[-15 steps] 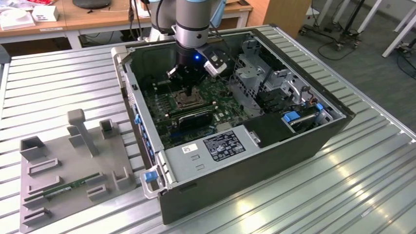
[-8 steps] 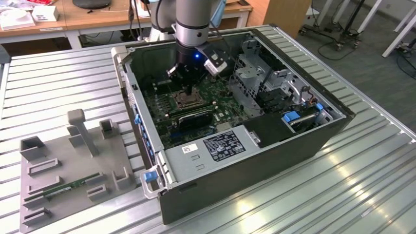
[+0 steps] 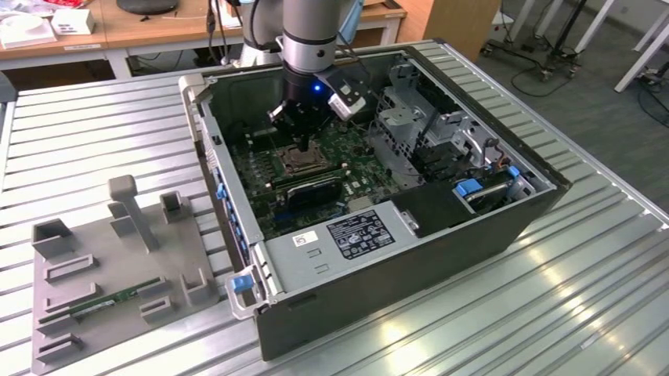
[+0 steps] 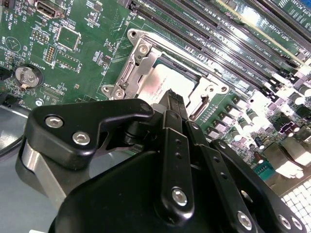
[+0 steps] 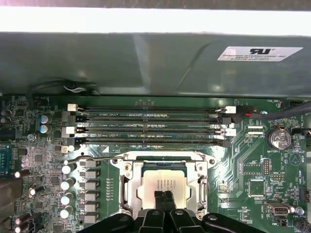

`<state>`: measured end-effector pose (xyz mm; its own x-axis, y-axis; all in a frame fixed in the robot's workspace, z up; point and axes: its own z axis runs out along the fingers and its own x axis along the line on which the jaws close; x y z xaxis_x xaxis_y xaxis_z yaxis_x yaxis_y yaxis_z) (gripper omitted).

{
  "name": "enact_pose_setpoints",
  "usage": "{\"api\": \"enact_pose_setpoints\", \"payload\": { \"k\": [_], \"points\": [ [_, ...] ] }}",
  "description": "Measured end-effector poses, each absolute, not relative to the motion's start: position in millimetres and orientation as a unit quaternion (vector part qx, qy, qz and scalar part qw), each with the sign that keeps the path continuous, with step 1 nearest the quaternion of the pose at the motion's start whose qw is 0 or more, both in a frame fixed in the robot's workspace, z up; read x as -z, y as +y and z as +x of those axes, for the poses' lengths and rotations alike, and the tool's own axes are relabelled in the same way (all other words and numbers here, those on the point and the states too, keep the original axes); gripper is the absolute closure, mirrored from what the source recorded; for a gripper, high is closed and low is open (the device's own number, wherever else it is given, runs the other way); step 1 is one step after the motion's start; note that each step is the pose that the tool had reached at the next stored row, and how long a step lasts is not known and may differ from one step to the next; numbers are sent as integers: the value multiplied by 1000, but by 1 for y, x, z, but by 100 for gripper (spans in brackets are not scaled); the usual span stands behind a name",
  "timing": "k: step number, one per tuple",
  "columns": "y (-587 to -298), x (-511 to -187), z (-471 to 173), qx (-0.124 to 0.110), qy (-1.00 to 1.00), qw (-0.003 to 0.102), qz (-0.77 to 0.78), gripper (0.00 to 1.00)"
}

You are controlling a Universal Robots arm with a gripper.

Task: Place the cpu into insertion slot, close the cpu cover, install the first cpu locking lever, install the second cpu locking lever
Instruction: 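Install the first cpu locking lever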

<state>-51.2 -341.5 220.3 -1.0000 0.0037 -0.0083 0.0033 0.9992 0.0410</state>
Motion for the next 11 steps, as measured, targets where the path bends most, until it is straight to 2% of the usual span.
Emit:
{"api": "enact_pose_setpoints", "payload": {
  "k": [11],
  "points": [
    [-342,-227,-51,-20,1000,4,2,89]
  ]
}}
